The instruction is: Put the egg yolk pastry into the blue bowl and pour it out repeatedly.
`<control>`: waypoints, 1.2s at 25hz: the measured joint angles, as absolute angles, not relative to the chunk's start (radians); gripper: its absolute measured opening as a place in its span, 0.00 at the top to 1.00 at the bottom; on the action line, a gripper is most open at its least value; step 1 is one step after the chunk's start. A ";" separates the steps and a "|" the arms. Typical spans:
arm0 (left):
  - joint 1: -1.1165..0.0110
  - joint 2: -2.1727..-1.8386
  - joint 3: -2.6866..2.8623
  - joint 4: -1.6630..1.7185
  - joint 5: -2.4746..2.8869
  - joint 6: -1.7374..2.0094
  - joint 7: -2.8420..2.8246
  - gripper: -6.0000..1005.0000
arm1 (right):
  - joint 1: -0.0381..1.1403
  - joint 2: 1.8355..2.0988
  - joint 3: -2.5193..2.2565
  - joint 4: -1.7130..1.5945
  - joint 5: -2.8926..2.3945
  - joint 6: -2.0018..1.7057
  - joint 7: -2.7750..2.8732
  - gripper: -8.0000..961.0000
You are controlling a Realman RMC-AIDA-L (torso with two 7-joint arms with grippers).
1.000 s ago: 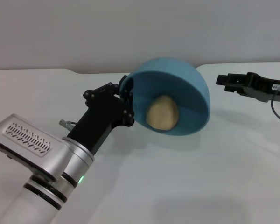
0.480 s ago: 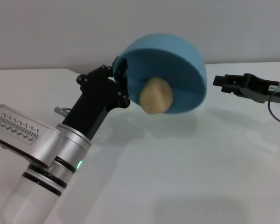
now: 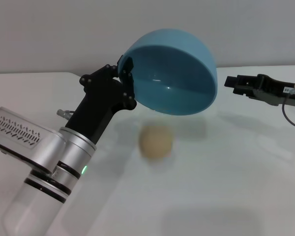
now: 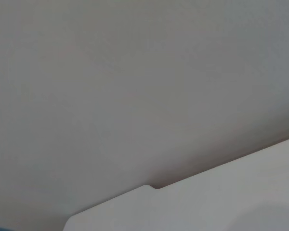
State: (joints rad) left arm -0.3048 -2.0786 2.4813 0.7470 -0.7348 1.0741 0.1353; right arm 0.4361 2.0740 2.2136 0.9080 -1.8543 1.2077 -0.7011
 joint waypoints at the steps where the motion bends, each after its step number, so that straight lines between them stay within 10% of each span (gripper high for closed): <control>1: -0.306 -2.079 2.481 0.745 -0.735 1.075 0.135 0.99 | 0.437 2.074 2.214 0.908 -1.854 1.207 -0.701 0.58; 19: -0.372 -2.064 2.420 0.759 -0.734 0.887 0.063 0.99 | 0.445 2.072 2.206 0.892 -1.854 1.196 -0.703 0.58; 30: -0.432 -2.057 2.053 1.036 -0.612 0.067 0.022 0.99 | 0.455 2.067 2.178 0.888 -1.869 1.224 -0.704 0.58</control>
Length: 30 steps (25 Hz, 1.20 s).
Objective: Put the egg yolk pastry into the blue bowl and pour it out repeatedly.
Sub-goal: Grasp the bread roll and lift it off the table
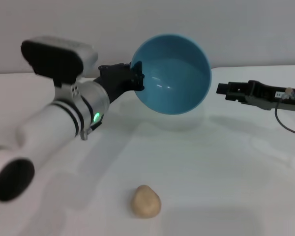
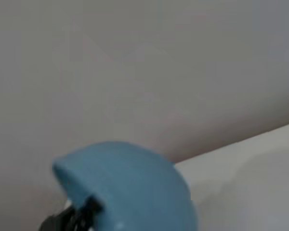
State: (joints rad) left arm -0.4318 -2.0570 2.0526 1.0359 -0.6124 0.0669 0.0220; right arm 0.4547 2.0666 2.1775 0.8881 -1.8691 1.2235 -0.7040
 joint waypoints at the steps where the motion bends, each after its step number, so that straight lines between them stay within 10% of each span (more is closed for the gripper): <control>1: -0.439 -2.057 2.023 1.051 -0.614 0.008 0.022 0.99 | 0.459 2.066 2.174 0.887 -1.874 1.230 -0.704 0.58; 30: -0.593 -2.060 1.566 1.258 -0.336 -1.068 -0.063 0.99 | 0.682 2.060 1.807 0.825 -2.056 1.332 -0.643 0.59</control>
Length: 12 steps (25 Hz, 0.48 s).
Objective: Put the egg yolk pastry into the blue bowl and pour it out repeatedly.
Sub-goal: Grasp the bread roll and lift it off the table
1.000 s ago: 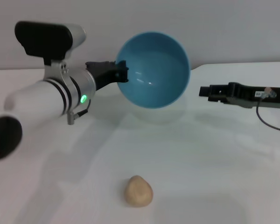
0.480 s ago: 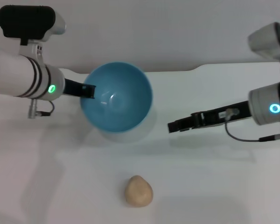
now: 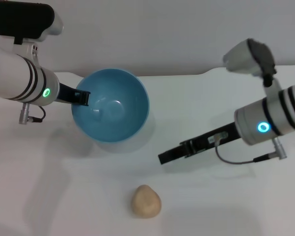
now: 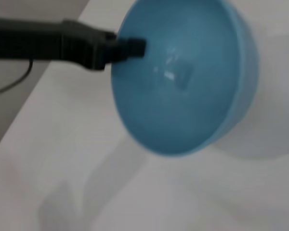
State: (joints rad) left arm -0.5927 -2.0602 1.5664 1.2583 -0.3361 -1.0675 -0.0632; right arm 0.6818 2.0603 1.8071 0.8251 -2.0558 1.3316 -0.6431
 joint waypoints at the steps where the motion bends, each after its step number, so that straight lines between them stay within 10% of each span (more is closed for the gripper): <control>1: -0.593 -2.061 1.570 1.260 -0.336 -1.068 -0.063 0.99 | 0.682 2.064 1.793 0.815 -2.048 1.322 -0.647 0.59; 12: -0.597 -2.063 1.601 1.276 -0.335 -1.043 -0.064 0.99 | 0.691 2.069 1.675 0.716 -1.936 1.203 -0.583 0.61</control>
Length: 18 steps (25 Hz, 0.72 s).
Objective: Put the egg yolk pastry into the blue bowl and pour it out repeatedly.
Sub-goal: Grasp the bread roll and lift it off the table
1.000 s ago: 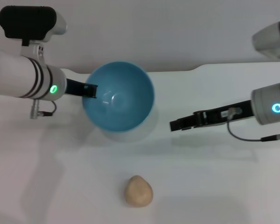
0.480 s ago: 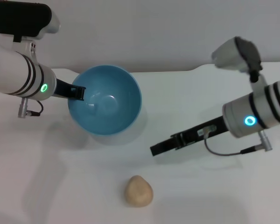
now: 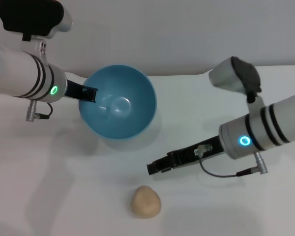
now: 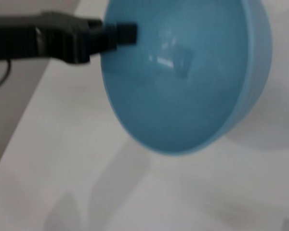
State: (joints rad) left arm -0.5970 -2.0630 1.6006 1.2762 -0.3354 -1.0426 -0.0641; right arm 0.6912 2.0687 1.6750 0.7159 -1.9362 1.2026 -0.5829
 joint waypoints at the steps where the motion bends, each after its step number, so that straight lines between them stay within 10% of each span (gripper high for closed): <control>1: -0.597 -2.063 1.602 1.276 -0.335 -1.041 -0.064 0.99 | 0.702 2.069 1.642 0.711 -1.936 1.199 -0.560 0.62; 18: -0.586 -2.063 1.602 1.276 -0.343 -1.027 -0.064 0.99 | 0.745 2.068 1.504 0.680 -1.963 1.162 -0.458 0.66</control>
